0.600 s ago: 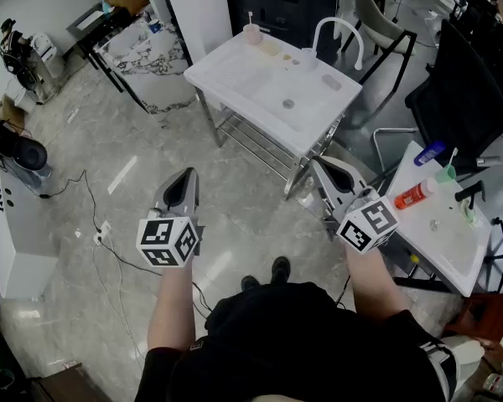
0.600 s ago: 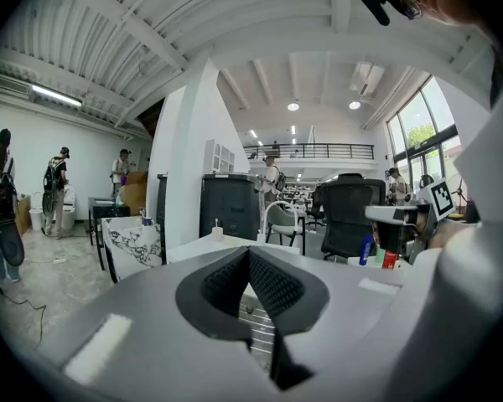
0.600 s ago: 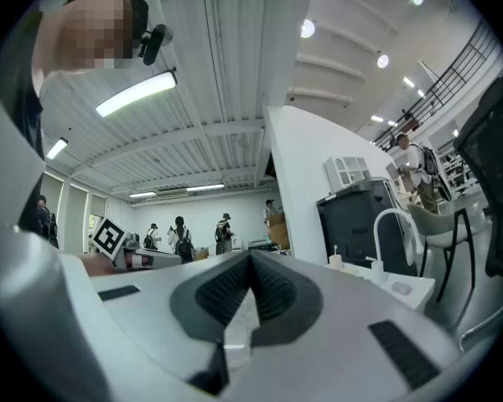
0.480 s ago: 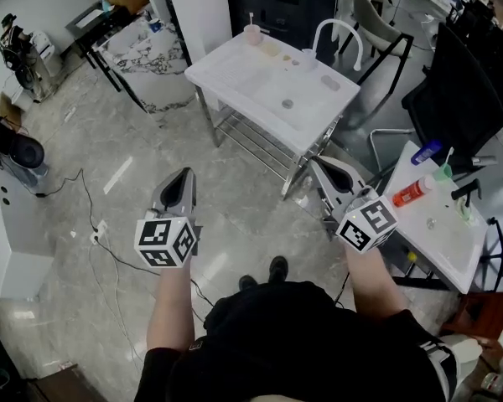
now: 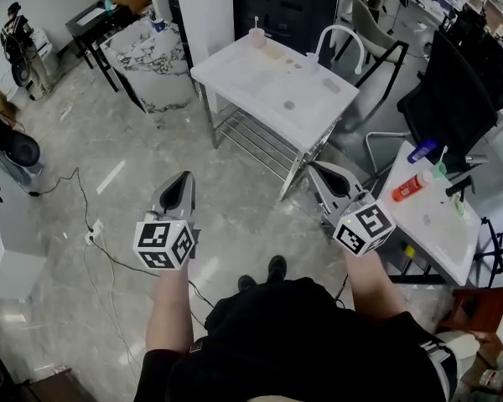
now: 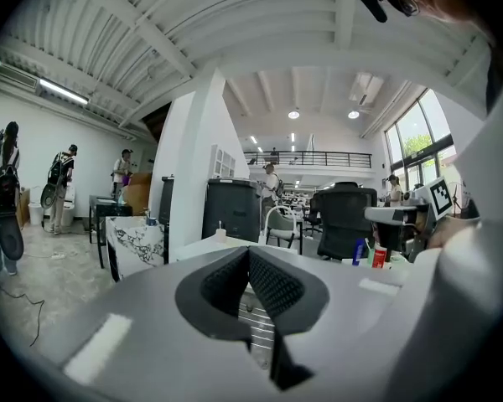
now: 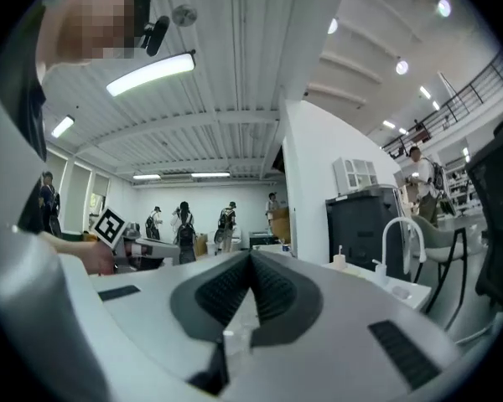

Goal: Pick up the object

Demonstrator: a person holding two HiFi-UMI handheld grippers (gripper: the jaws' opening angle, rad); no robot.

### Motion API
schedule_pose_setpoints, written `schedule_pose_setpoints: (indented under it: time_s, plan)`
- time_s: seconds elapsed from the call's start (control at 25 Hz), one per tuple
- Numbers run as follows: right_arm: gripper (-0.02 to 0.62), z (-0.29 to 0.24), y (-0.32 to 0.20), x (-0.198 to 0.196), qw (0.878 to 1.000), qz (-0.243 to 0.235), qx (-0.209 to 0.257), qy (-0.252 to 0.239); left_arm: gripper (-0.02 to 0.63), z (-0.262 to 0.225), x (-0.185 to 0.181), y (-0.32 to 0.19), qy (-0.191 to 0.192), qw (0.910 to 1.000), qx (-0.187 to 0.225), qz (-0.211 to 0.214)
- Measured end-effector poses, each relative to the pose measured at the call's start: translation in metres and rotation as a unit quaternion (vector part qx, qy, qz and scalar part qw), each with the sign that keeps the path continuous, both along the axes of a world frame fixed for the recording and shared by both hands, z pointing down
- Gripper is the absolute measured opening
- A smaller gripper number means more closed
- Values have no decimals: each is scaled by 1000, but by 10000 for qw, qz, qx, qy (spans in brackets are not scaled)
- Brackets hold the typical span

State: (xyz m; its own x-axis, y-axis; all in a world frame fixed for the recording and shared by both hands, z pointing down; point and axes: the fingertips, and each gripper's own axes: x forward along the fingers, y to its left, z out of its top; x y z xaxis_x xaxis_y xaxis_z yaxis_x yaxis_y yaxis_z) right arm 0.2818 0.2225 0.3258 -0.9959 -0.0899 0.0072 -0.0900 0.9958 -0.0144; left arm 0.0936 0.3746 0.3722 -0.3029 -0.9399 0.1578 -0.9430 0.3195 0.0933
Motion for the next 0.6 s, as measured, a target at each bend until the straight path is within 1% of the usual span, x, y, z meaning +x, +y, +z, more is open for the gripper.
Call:
schedule_pose_setpoints:
  time_s: [0.12, 0.24, 0.4, 0.52, 0.6]
  plan:
    - [12, 0, 6, 2, 9993, 199, 307, 113, 12, 0, -1, 8, 35, 10000, 73, 29]
    - [12, -5, 13, 1, 9989, 181, 417, 107, 12, -2, -5, 14, 18, 10000, 92, 9]
    - [12, -9, 21, -3, 9990, 155, 413, 40, 17, -7, -9, 24, -35, 9999, 139, 18]
    - [12, -6, 23, -4, 9993, 223, 287, 11, 36, -9, -13, 36, -67, 9998, 164, -27]
    - [12, -3, 27, -4, 9995, 224, 216, 47, 66, -7, -16, 44, -50, 9998, 150, -91]
